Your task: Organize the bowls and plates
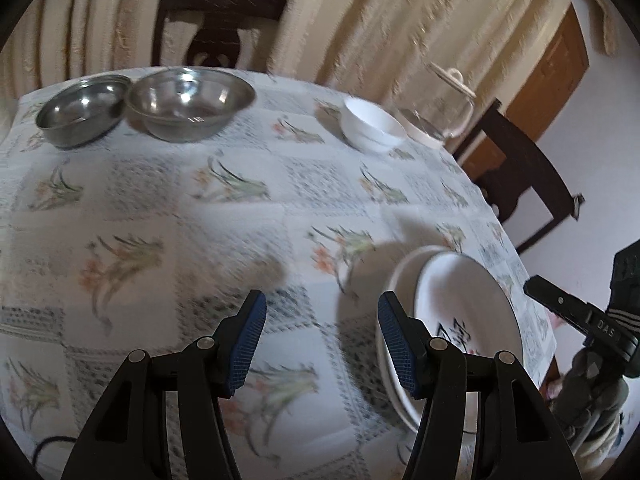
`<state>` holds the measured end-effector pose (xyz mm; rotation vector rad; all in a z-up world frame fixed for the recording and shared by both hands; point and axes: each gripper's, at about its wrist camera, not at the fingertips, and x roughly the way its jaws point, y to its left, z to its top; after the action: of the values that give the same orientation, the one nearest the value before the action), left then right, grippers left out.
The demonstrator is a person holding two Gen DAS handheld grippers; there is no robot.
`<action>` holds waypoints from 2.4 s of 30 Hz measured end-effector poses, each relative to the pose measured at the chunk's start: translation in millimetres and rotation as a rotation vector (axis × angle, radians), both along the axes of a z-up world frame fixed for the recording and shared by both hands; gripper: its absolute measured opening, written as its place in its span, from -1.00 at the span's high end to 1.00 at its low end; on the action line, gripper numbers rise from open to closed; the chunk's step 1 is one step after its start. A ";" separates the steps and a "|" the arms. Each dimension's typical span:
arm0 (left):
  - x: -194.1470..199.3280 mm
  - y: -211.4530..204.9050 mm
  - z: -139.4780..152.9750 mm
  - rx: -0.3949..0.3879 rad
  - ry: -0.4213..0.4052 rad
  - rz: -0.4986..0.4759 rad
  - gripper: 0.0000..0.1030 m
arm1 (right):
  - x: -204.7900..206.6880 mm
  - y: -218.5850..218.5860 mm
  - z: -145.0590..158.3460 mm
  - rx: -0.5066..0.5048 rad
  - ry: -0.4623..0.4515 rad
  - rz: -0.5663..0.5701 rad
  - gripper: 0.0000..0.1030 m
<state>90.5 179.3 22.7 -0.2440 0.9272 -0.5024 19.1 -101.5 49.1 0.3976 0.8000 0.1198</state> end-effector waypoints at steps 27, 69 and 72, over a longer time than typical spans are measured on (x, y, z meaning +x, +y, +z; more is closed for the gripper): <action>107.0 141.8 28.2 -0.041 -0.113 0.333 -0.18 | 124.6 155.8 17.5 0.100 0.090 0.303 -0.09; 222.9 271.1 -42.3 -0.068 -0.013 0.590 -0.25 | 261.5 326.4 -43.8 0.121 0.145 0.330 -0.09; 226.6 270.1 -46.3 -0.073 -0.001 0.586 -0.26 | 267.6 332.2 -49.5 0.107 0.163 0.309 -0.09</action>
<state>317.1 449.3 -23.6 -0.5600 0.7901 0.0061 286.7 230.8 -0.4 0.3859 1.0161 0.4244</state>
